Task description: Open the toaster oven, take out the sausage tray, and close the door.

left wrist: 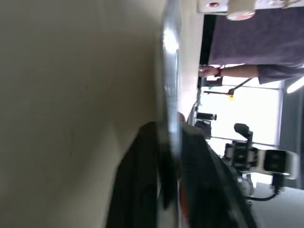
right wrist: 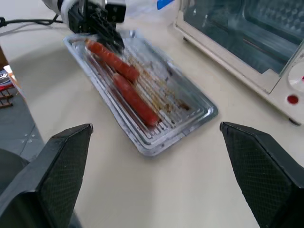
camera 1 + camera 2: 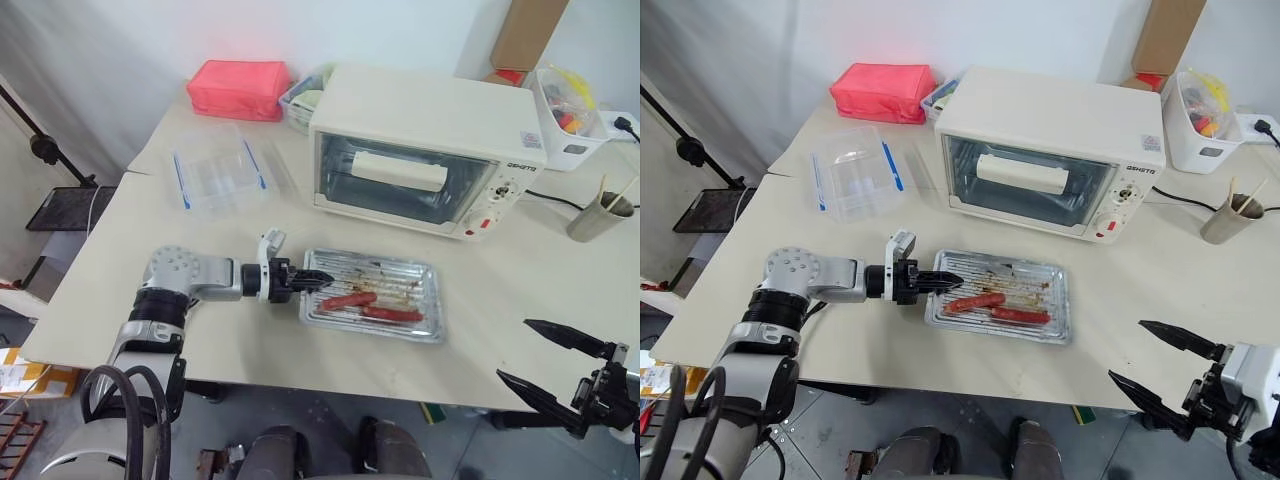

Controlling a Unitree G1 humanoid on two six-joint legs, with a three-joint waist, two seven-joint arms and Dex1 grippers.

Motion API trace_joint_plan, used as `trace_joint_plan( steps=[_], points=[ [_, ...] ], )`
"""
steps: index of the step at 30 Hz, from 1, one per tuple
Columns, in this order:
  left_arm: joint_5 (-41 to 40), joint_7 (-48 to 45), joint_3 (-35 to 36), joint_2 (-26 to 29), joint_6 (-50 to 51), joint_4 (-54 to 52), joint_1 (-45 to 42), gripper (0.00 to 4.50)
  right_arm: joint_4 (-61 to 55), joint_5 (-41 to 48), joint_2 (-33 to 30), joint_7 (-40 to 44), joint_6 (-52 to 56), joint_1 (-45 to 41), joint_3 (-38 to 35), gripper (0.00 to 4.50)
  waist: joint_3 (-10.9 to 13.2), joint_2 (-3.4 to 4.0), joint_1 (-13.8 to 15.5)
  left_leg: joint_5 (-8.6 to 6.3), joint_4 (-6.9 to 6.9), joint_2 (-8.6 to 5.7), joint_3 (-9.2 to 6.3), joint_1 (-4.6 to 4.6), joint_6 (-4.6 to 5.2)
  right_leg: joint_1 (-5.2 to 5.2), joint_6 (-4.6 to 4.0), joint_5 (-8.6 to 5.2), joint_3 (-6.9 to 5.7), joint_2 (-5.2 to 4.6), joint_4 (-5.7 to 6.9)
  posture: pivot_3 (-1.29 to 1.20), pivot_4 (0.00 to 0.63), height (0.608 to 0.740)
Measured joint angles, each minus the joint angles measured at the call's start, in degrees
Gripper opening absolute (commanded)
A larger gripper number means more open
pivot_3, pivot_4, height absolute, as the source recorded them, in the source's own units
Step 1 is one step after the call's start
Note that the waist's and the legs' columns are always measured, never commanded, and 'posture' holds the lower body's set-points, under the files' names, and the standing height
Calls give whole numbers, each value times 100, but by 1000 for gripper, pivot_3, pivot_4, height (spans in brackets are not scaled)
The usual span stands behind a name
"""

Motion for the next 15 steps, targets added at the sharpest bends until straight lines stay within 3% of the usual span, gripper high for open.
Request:
trace_joint_plan(
  steps=[4, 11, 13, 15],
  points=[
    [366, -314, 64, 53, 114, -288, 47, 2593, 27, -64, -9, -36, 0, -256, 124, 4500, 2, -3, -40, 2, -4, 4, 0, -4, 3, -7, -1, -1, -7, -4, 0, 0, 150, 740],
    [797, -1045, 498, 622, -424, -1855, 1017, 4484, 277, -199, -48, 16, 0, -595, 421, 4500, 7, -10, -164, 12, -5, 9, -1, -4, 21, -7, -3, -2, -7, -20, -1, 0, 150, 740],
    [1010, -1258, 596, 877, -781, -2308, 1307, 4484, 335, -216, -51, 40, 0, -658, 468, 4500, 7, -8, -180, 10, -6, 9, 1, -2, 16, -8, -6, -3, -8, -23, 1, 0, 150, 740],
    [1604, -1950, 424, 1615, -1666, -3041, 1922, 4484, 492, -238, -117, 98, 1, -849, 559, 4500, 8, -10, -232, -4, -9, 13, 7, 0, -9, -14, -12, -7, -7, -22, 1, 0, 150, 740]
  ],
)
